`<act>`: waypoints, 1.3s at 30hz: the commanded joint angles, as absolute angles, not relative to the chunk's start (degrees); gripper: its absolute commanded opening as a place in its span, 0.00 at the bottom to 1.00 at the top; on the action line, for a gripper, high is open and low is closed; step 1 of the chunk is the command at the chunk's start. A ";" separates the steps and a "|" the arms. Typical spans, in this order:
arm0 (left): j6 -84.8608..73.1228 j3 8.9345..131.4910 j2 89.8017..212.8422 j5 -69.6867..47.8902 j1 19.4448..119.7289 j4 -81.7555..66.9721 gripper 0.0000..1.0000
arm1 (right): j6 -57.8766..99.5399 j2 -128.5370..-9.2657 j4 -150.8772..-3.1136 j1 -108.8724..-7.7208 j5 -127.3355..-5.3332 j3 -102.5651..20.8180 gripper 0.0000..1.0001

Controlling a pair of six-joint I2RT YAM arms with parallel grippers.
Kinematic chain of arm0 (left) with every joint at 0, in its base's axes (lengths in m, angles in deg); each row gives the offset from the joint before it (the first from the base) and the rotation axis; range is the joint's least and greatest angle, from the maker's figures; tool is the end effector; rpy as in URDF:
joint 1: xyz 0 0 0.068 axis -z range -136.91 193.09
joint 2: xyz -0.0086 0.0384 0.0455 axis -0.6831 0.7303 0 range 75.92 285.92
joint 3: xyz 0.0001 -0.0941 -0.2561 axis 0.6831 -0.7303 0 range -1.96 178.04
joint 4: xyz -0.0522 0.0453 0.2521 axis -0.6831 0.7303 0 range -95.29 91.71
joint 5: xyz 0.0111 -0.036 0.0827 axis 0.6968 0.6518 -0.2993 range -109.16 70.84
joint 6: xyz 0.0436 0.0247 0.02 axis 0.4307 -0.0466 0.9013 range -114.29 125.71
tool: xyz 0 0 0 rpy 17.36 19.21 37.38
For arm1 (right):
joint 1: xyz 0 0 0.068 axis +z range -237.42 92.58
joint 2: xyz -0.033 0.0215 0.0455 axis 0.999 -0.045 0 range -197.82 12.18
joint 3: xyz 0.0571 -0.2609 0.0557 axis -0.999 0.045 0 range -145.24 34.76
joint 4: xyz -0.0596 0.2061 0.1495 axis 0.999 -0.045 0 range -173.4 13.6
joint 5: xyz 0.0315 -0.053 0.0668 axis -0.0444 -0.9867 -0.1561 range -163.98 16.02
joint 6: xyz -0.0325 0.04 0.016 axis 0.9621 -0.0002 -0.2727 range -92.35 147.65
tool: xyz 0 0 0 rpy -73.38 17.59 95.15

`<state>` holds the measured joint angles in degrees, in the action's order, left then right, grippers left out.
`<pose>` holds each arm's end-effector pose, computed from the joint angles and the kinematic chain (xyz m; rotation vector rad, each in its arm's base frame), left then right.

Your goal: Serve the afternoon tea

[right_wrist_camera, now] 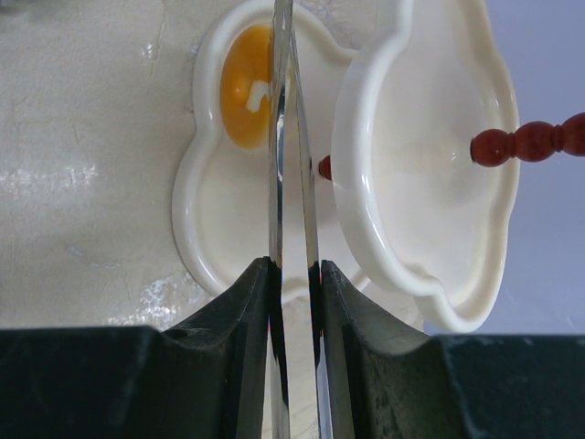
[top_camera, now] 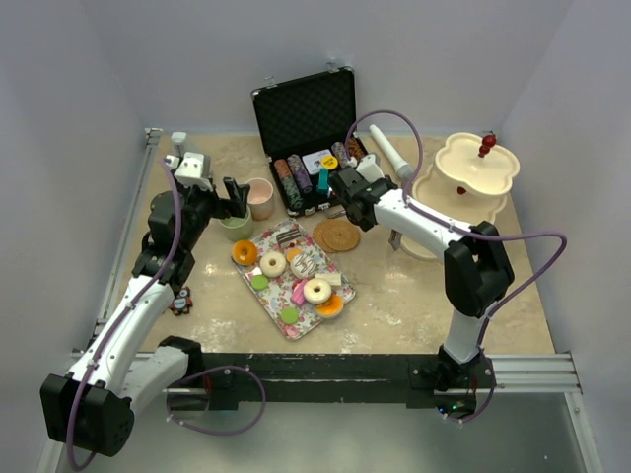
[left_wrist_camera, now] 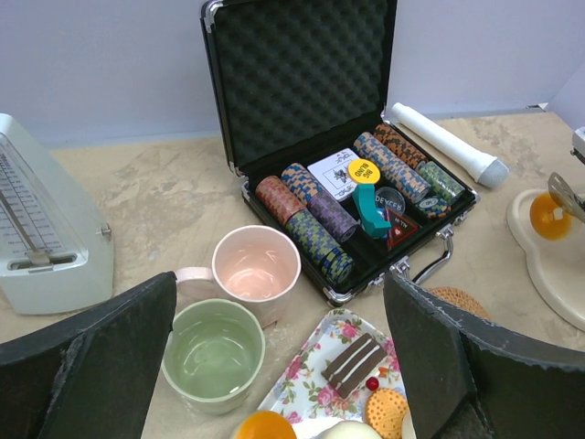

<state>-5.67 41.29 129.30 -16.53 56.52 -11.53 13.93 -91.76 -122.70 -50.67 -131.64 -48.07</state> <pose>0.2170 -0.0536 0.3339 0.0650 1.6503 -0.3683 0.3140 0.1971 0.2515 -0.2039 2.2220 -0.9155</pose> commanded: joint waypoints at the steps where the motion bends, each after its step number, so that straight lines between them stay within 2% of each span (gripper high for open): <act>1: -5.28 41.99 128.74 -17.05 57.06 -12.93 1.00 | 14.11 -93.20 -121.76 -51.47 -135.15 -48.65 0.28; 15: -5.19 42.08 129.44 -17.58 57.85 -12.58 1.00 | 15.43 -95.57 -120.61 -53.23 -135.06 -47.07 0.29; 17: -5.19 42.08 129.44 -17.66 57.85 -12.67 1.00 | 15.34 -95.75 -120.52 -53.23 -134.62 -47.24 0.33; 24: -5.19 42.08 129.79 -17.49 58.03 -12.58 1.00 | 14.46 -95.40 -120.96 -53.23 -134.01 -47.94 0.57; 31: -5.19 42.08 129.70 -17.40 58.29 -12.67 1.00 | 13.76 -94.79 -121.31 -53.15 -133.04 -48.38 0.62; 39: -5.19 42.16 129.71 -17.23 58.38 -12.58 1.00 | 14.90 -91.45 -120.26 -52.88 -127.78 -49.70 0.63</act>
